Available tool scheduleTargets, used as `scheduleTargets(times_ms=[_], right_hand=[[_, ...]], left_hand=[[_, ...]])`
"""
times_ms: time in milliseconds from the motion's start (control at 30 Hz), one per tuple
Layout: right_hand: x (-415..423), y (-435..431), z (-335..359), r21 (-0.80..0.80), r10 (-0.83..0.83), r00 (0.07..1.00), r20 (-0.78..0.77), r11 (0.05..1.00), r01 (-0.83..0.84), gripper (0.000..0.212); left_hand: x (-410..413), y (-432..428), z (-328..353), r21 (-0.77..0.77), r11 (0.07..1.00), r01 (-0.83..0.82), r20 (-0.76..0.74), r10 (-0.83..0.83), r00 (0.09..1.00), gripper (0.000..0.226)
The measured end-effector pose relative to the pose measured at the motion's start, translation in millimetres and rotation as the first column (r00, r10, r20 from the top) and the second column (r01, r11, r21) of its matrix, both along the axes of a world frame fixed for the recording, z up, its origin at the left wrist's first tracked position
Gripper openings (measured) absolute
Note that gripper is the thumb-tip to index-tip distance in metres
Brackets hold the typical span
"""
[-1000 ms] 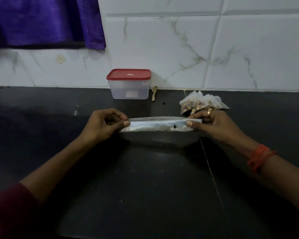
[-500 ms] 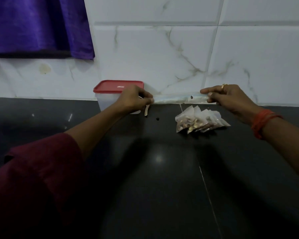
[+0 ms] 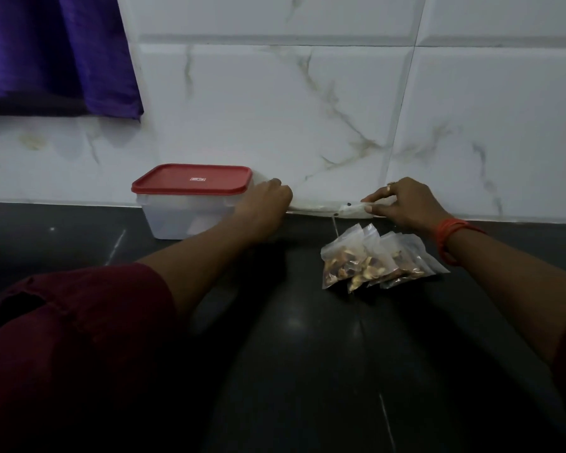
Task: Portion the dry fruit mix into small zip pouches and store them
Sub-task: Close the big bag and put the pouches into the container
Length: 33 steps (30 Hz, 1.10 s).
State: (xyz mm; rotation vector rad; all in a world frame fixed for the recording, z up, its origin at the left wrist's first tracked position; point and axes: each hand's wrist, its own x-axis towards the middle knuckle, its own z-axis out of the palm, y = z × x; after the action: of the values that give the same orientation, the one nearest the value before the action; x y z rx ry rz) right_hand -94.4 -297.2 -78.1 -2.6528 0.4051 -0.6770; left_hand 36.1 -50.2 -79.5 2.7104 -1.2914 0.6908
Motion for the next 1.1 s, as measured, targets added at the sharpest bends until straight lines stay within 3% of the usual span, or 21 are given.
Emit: scheduleTargets(times_ms=[233, 367, 500, 700, 833, 933, 1100], right_hand=[[14.6, -12.1, -4.0, -0.360, 0.024, 0.994, -0.102, 0.931, -0.060, 0.021], [17.9, -7.4, 0.2, -0.444, 0.116, 0.964, -0.238, 0.870, -0.215, 0.028], [23.0, -3.8, 2.9, -0.559, 0.096, 0.950, -0.296, 0.790, -0.254, 0.030], [27.8, -6.5, 1.2, -0.461, 0.085, 0.889, -0.450, 0.830, -0.313, 0.043], [34.9, -2.7, 0.2, -0.456, 0.047, 0.830, -0.556, 0.818, -0.351, 0.045], [40.0, -7.1, -0.1, -0.386, 0.087, 0.829, -0.553, 0.854, -0.348, 0.045], [37.2, -12.3, -5.5, -0.362, 0.105, 0.818, -0.566, 0.860, -0.361, 0.047]], left_hand=[[4.5, -14.2, -5.7, 0.209, 0.973, -0.098, 0.251, 0.043, 0.967, 0.020], [7.8, -17.3, -8.5, 0.231, 0.970, -0.079, 0.172, 0.039, 0.984, 0.028], [12.1, -17.6, -10.4, 0.302, 0.952, -0.044, 0.190, -0.015, 0.982, 0.034], [10.3, -20.5, -5.9, 0.408, 0.911, -0.049, 0.218, -0.045, 0.975, 0.042], [14.6, -30.9, -10.1, 0.410, 0.911, -0.049, 0.045, 0.033, 0.998, 0.038], [18.3, -32.8, -9.5, 0.368, 0.930, 0.008, -0.091, 0.027, 0.996, 0.041], [23.3, -32.3, -12.6, 0.410, 0.912, 0.016, -0.098, 0.026, 0.995, 0.045]])
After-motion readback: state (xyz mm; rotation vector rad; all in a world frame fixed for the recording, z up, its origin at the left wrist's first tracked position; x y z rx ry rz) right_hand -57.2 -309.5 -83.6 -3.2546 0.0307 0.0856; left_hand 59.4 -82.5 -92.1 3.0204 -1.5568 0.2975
